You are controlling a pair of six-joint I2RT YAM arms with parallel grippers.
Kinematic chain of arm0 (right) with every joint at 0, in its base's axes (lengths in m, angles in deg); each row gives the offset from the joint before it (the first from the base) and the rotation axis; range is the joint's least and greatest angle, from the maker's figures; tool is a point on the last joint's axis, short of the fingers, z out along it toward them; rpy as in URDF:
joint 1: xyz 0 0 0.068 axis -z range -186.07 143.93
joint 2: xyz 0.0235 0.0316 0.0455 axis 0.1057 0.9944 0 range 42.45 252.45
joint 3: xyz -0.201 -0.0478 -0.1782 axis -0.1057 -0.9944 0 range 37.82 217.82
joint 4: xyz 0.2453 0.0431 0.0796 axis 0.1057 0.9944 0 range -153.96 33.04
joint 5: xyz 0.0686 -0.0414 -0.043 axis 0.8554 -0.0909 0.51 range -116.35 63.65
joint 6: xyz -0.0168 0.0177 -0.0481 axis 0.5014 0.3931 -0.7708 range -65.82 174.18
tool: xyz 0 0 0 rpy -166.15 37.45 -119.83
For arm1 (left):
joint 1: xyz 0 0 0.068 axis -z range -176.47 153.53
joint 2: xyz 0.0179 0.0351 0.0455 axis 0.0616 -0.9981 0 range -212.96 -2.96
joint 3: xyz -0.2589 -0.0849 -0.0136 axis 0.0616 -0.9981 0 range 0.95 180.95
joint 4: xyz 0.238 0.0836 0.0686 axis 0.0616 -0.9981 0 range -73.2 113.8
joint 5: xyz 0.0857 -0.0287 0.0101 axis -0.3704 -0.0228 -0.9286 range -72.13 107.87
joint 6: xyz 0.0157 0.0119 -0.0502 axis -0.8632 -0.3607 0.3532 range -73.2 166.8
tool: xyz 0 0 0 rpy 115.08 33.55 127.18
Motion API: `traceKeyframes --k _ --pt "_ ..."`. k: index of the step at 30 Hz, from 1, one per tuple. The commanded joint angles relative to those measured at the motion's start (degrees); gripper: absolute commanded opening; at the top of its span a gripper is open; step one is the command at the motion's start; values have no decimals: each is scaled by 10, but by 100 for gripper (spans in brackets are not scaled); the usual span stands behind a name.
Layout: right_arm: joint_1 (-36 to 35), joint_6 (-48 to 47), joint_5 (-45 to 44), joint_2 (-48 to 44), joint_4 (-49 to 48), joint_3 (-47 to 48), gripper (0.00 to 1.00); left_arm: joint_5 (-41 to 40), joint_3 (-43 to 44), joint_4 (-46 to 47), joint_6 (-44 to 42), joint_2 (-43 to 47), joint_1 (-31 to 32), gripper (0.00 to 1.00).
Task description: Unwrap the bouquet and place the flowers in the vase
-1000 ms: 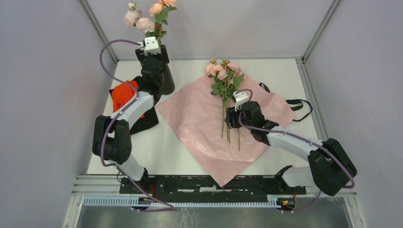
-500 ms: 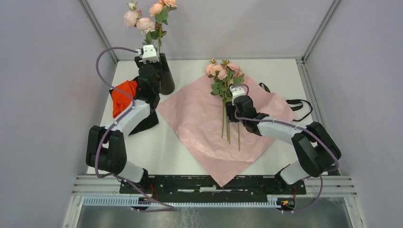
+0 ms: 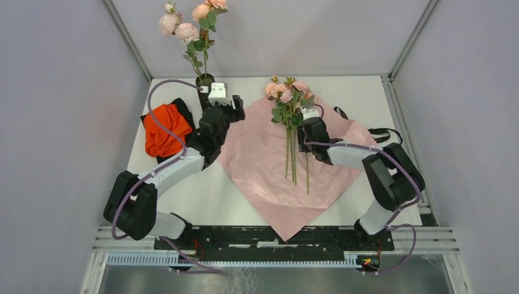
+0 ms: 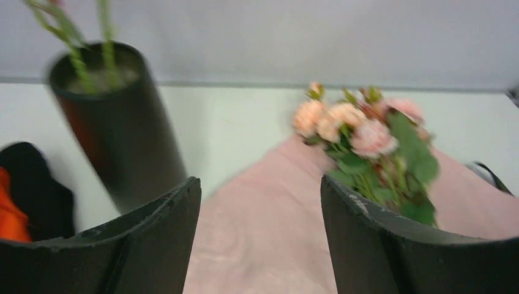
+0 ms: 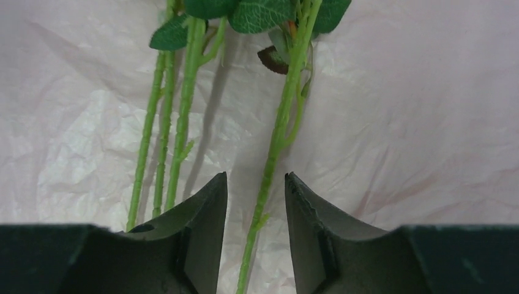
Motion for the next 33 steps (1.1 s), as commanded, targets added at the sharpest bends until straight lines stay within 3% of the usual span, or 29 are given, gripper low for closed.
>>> traceKeyframes --k 1,7,11,20,24,29,33 --pt "10 13 -11 19 3 16 40 -18 -22 12 47 22 69 77" --pt "15 17 3 28 4 15 25 -12 -31 3 68 29 97 77" --pt "15 17 14 21 6 16 0 -11 -28 -4 68 38 99 77" --pt "15 3 41 -110 -2 9 0 35 2 -44 117 24 95 77" --pt "15 0 50 -186 -1 -4 0 116 20 -48 174 3 89 77" --pt "15 5 86 -258 -7 -20 0 233 31 8 240 -23 88 77" --pt "14 9 122 -284 -1 -24 0 340 34 113 313 -56 88 77"
